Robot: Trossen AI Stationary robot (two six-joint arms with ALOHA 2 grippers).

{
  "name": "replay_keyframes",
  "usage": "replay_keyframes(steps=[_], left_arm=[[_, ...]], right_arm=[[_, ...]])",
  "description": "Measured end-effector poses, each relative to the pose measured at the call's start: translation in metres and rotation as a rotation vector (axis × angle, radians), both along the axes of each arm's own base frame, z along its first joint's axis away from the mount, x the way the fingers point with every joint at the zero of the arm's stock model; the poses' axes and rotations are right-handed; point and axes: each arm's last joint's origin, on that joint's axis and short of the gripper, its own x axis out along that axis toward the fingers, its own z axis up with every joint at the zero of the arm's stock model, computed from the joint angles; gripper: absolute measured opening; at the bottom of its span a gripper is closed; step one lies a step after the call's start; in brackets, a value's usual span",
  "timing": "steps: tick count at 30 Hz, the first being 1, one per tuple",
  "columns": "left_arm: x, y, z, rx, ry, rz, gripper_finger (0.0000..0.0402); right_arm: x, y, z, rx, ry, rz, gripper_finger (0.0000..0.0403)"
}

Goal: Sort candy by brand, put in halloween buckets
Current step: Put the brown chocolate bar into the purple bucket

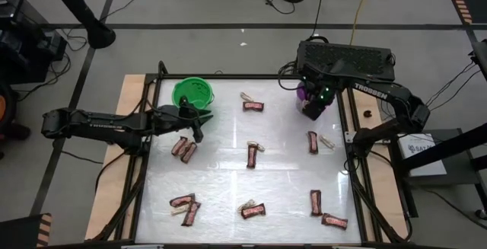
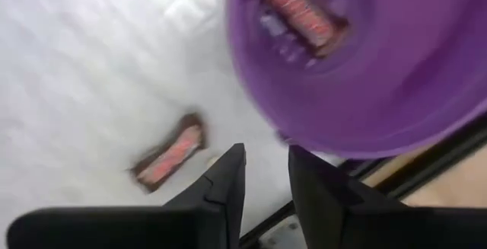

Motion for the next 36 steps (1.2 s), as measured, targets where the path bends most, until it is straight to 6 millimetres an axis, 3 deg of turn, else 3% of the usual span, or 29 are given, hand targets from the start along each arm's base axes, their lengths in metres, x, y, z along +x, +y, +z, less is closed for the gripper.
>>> replay_keyframes(steps=[7, 18, 23, 28, 36], left_arm=[[0.000, 0.000, 0.000, 0.001, -0.003, -0.017, 0.0098], [0.002, -0.002, 0.003, -0.016, -0.040, -0.069, 0.0098], [0.003, -0.004, 0.004, -0.010, -0.048, -0.098, 0.0098], [0.003, -0.008, 0.005, 0.028, -0.043, -0.130, 0.0098], [0.004, -0.009, 0.005, 0.028, -0.045, -0.135, 0.0098]], right_arm=[[0.008, 0.012, 0.000, 0.134, -0.087, -0.029, 0.0096], [0.043, 0.063, 0.001, 0.132, -0.161, 0.093, 0.0096], [0.067, 0.101, 0.004, 0.106, -0.306, 0.230, 0.0096], [0.088, 0.144, 0.007, 0.036, -0.470, 0.484, 0.0096], [0.121, 0.214, -0.026, -0.013, -0.592, 0.821, 0.0096]])
